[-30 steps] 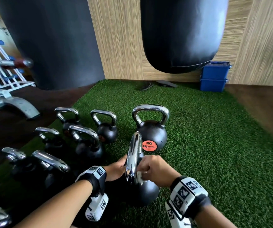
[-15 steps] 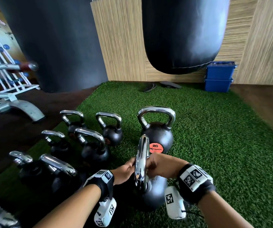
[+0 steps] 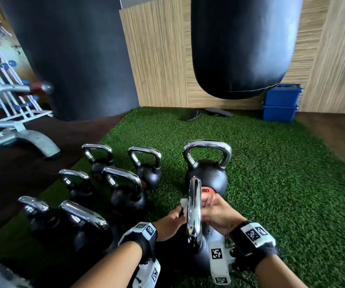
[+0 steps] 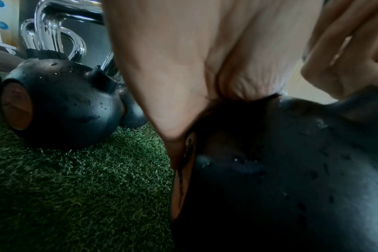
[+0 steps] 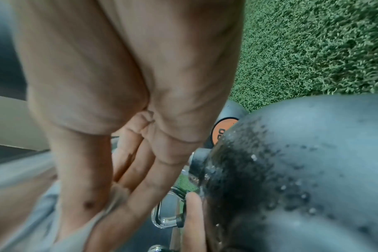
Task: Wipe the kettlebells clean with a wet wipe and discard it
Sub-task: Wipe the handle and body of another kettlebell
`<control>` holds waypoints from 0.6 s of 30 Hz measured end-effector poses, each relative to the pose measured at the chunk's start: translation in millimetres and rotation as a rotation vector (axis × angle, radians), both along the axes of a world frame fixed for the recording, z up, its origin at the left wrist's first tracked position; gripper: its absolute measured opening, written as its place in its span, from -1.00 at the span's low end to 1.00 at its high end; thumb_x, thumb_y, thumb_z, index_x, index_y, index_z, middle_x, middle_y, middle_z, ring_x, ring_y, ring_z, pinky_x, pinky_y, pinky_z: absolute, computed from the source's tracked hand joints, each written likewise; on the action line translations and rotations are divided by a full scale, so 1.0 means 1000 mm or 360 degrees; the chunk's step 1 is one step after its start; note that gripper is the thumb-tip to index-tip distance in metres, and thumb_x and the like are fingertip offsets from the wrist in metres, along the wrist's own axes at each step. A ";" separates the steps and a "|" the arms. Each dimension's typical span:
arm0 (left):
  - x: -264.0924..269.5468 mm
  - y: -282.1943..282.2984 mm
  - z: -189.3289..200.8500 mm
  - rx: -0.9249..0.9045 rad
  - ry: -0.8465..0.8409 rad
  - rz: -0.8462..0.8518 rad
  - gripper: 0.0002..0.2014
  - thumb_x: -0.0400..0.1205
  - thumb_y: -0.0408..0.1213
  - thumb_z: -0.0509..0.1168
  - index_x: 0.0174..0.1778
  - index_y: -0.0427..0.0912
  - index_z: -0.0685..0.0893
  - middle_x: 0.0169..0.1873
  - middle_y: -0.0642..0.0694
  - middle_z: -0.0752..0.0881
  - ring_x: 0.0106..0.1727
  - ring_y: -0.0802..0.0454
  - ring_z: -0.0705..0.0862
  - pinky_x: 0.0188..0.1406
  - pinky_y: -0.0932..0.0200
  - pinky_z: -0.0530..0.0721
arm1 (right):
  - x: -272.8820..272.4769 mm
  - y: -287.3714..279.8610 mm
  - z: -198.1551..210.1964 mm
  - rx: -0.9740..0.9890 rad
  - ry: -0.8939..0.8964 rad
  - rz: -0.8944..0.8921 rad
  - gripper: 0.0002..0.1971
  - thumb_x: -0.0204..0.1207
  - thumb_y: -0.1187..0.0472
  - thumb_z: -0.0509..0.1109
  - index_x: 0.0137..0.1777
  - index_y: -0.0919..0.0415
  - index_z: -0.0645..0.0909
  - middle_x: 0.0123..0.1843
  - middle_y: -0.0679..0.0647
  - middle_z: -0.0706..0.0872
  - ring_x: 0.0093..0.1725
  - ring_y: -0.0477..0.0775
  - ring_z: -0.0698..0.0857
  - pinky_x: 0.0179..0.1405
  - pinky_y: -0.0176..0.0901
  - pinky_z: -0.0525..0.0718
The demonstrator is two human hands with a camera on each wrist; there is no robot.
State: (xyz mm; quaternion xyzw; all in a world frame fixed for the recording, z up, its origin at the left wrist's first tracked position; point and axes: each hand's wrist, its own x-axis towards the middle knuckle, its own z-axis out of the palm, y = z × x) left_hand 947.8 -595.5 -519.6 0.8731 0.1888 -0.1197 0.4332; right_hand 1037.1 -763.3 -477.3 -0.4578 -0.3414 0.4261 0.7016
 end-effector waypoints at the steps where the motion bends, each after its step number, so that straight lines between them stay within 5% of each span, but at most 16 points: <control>1: -0.001 0.001 0.000 -0.0025 0.0016 0.0014 -0.50 0.86 -0.19 0.01 0.71 -0.29 0.21 0.68 -0.30 0.31 0.70 -0.19 0.29 0.65 0.13 0.22 | -0.001 0.004 0.001 -0.0020 0.0078 -0.0142 -0.57 0.36 0.54 0.52 0.22 0.71 0.58 0.06 0.63 0.72 -0.04 0.45 0.80 -0.02 0.15 0.82; 4: -0.001 0.000 0.003 -0.0033 -0.0025 -0.0052 -0.42 0.84 -0.08 0.03 0.75 -0.22 0.10 0.74 -0.25 0.19 0.75 -0.16 0.18 0.60 0.23 0.17 | -0.001 0.013 -0.001 -0.0082 0.0306 -0.0570 -0.67 0.42 0.61 0.39 0.16 0.81 0.53 -0.09 0.56 0.77 -0.29 0.30 0.81 -0.18 0.06 0.84; 6: -0.001 -0.001 0.007 0.0022 0.0006 -0.0145 -0.18 0.67 0.23 -0.01 0.78 -0.16 0.02 0.76 -0.23 0.09 0.77 -0.11 0.10 0.65 0.18 0.09 | -0.001 0.014 -0.004 -0.0154 0.0334 -0.0651 -0.73 0.43 0.63 0.38 0.12 0.75 0.58 -0.02 0.61 0.74 -0.26 0.31 0.80 -0.17 0.05 0.84; 9: 0.002 0.002 0.004 0.0057 -0.0017 -0.0311 0.13 0.33 0.54 -0.15 0.79 -0.04 -0.05 0.77 -0.14 0.00 0.73 0.14 -0.01 0.69 0.21 -0.03 | 0.006 0.013 -0.002 -0.0290 0.0220 -0.0848 -0.77 0.34 0.61 0.50 0.01 0.66 0.67 -0.06 0.57 0.77 -0.30 0.27 0.79 -0.28 -0.02 0.85; 12: 0.004 0.005 0.002 -0.0070 -0.0154 -0.0285 0.14 0.31 0.57 -0.07 0.78 -0.01 0.04 0.75 -0.05 0.14 0.54 0.36 0.08 0.44 0.47 0.00 | 0.013 0.015 0.001 -0.0416 0.0011 -0.1136 -0.88 0.27 0.53 0.61 -0.21 0.47 0.76 -0.26 0.39 0.82 -0.42 0.16 0.79 -0.45 -0.18 0.76; 18: 0.004 0.006 0.000 -0.0064 -0.0090 -0.0263 0.14 0.32 0.59 -0.08 0.79 0.02 0.01 0.75 -0.12 0.12 0.75 0.03 0.12 0.73 0.05 0.07 | 0.026 0.018 0.002 -0.0617 -0.0316 -0.1248 -0.85 0.26 0.42 0.66 -0.38 0.25 0.75 -0.44 0.12 0.81 -0.55 -0.08 0.72 -0.60 -0.38 0.60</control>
